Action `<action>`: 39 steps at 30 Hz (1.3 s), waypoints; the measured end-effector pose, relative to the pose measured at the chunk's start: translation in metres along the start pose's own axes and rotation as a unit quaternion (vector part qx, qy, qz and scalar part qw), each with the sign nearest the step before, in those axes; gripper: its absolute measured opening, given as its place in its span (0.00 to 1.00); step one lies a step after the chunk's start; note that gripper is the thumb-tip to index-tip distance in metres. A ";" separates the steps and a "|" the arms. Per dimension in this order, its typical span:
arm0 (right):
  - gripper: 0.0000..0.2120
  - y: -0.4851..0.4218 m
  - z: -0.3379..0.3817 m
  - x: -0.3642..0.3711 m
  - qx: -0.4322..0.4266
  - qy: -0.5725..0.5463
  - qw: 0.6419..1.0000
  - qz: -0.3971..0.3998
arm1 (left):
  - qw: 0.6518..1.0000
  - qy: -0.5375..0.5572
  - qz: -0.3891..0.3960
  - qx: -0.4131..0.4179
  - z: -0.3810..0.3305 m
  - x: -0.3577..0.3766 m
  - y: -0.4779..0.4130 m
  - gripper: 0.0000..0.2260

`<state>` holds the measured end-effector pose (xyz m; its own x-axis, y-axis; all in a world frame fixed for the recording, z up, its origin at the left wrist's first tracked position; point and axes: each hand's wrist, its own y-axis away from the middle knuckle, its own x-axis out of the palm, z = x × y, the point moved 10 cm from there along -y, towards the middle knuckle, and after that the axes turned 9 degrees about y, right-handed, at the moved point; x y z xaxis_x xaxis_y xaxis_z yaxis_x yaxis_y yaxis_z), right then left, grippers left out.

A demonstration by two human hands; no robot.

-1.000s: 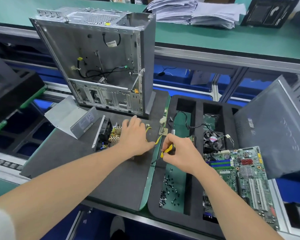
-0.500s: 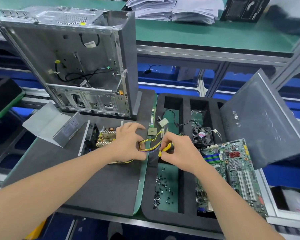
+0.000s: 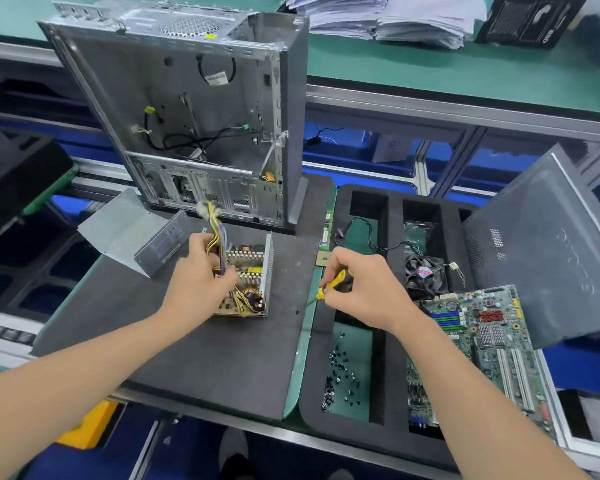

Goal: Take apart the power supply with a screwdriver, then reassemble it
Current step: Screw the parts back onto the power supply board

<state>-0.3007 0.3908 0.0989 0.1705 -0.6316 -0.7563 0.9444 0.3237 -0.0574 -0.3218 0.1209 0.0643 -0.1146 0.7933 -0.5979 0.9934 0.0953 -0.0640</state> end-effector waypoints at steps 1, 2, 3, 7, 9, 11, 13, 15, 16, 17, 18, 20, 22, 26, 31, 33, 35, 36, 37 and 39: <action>0.11 -0.002 0.004 0.001 -0.002 -0.002 1.000 0.000 | 0.998 -0.055 -0.019 0.002 0.004 -0.005 -0.002 0.20; 0.11 -0.003 0.006 0.001 -0.002 -0.005 1.000 -0.001 | 0.993 -0.110 -0.032 -0.002 0.008 -0.007 -0.003 0.22; 0.11 -0.003 0.009 0.002 -0.003 -0.007 1.000 -0.001 | 0.987 -0.152 -0.041 -0.011 0.015 -0.008 -0.003 0.27; 0.10 -0.008 0.023 0.008 -0.005 -0.012 1.000 0.000 | 0.978 -0.183 -0.095 0.040 0.008 -0.022 -0.007 0.36; 0.10 -0.010 0.031 0.011 -0.007 -0.009 1.000 0.002 | 0.965 -0.157 -0.034 0.208 -0.024 -0.008 -0.011 0.25; 0.11 -0.013 0.038 0.014 -0.007 0.001 1.000 0.006 | 0.934 -0.115 0.123 0.315 -0.041 0.018 -0.008 0.14; 0.11 -0.016 0.042 0.016 -0.003 0.009 1.000 0.008 | 0.892 -0.140 0.227 0.365 -0.039 0.038 0.003 0.12; 0.12 -0.018 0.046 0.017 -0.001 0.016 1.000 0.008 | 0.879 -0.165 0.248 0.373 -0.030 0.044 0.005 0.07; 0.12 -0.019 0.048 0.018 -0.001 0.020 1.000 0.008 | 0.867 -0.192 0.247 0.388 -0.027 0.047 0.006 0.10; 0.12 -0.020 0.049 0.019 0.000 0.023 1.000 0.008 | 0.849 -0.231 0.249 0.404 -0.024 0.053 0.007 0.16; 0.12 -0.020 0.051 0.019 0.002 0.027 1.000 0.009 | 0.837 -0.261 0.248 0.414 -0.021 0.057 0.006 0.20; 0.12 -0.021 0.054 0.021 0.004 0.037 0.999 0.010 | 0.826 -0.276 0.251 0.423 -0.021 0.059 -0.002 0.22; 0.12 -0.021 0.057 0.023 0.005 0.046 0.999 0.011 | 0.818 -0.274 0.262 0.432 -0.021 0.061 -0.008 0.18; 0.12 -0.023 0.068 0.024 0.004 0.056 0.998 0.005 | 0.802 -0.289 0.284 0.438 -0.019 0.070 -0.021 0.16; 0.09 -0.031 0.091 0.033 -0.022 0.078 0.997 0.003 | 0.834 -0.237 0.296 0.400 -0.009 0.073 -0.032 0.26; 0.07 -0.036 0.101 0.039 -0.037 0.099 0.994 0.007 | 0.837 -0.234 0.295 0.397 -0.007 0.075 -0.034 0.31; 0.07 -0.042 0.107 0.045 -0.045 0.130 0.990 0.013 | 0.804 -0.269 0.318 0.425 -0.008 0.083 -0.030 0.27; 0.07 -0.044 0.108 0.047 -0.046 0.143 0.989 0.017 | 0.786 -0.284 0.336 0.434 -0.008 0.088 -0.029 0.23; 0.08 -0.047 0.109 0.050 -0.046 0.152 0.987 0.020 | 0.779 -0.283 0.357 0.431 -0.006 0.091 -0.028 0.21; 0.08 -0.052 0.110 0.055 -0.048 0.165 0.985 0.032 | 0.778 -0.268 0.386 0.417 -0.004 0.094 -0.029 0.20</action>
<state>-0.3093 0.2625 0.1320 0.1143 -0.3495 -0.9299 0.9012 0.4304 -0.0510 -0.3619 0.1955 0.0130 0.3158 0.0343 -0.9482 0.4496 -0.8855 0.1177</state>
